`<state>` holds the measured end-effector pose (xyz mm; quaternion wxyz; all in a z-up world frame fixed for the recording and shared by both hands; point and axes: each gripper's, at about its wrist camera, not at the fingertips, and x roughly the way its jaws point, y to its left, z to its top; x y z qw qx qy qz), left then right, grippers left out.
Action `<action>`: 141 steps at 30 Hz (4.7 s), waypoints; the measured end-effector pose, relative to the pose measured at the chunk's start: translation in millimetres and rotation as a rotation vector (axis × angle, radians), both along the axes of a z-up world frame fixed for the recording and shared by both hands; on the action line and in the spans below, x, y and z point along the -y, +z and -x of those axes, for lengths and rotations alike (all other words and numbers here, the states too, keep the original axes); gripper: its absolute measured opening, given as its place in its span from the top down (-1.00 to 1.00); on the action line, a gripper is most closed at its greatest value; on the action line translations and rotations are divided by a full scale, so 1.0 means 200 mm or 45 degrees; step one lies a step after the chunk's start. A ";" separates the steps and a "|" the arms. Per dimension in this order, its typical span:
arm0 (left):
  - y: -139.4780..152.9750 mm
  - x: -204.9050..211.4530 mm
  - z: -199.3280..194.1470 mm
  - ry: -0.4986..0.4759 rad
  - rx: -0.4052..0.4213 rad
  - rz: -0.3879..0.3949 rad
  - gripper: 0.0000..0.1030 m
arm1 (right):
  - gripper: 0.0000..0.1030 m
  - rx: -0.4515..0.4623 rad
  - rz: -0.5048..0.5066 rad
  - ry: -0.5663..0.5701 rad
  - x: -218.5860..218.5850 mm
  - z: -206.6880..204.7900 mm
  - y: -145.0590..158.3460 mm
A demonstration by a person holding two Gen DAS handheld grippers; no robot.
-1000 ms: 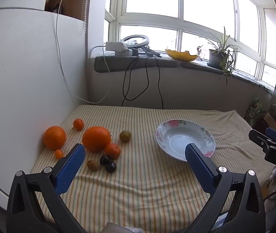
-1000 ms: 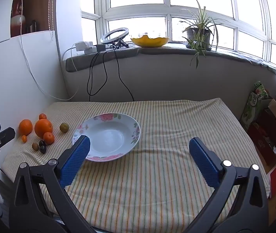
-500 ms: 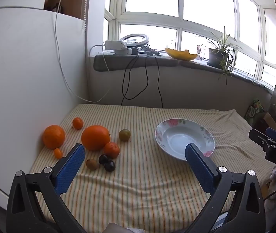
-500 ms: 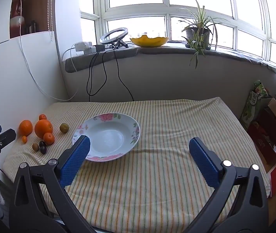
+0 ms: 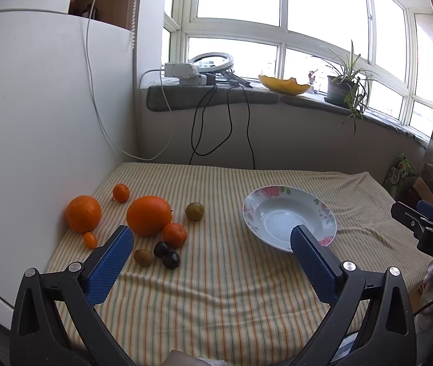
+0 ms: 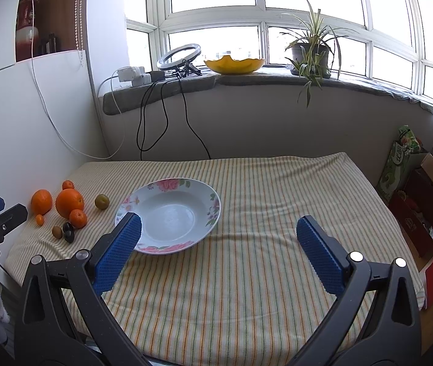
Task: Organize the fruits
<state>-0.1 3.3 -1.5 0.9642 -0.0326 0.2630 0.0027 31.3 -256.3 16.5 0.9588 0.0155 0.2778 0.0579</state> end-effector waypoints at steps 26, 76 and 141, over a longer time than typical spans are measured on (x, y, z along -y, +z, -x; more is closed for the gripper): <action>0.00 0.00 0.01 0.001 -0.003 0.001 -0.98 | -1.00 -0.001 -0.004 0.003 -0.01 0.01 0.00; -0.08 -0.15 0.01 0.086 -0.045 0.006 -0.93 | -1.00 -0.032 -0.017 0.121 -0.09 -0.06 -0.03; -0.51 -0.64 -0.60 0.096 -0.302 0.483 -0.48 | -0.49 -0.796 -0.181 1.005 -1.49 -1.03 -0.48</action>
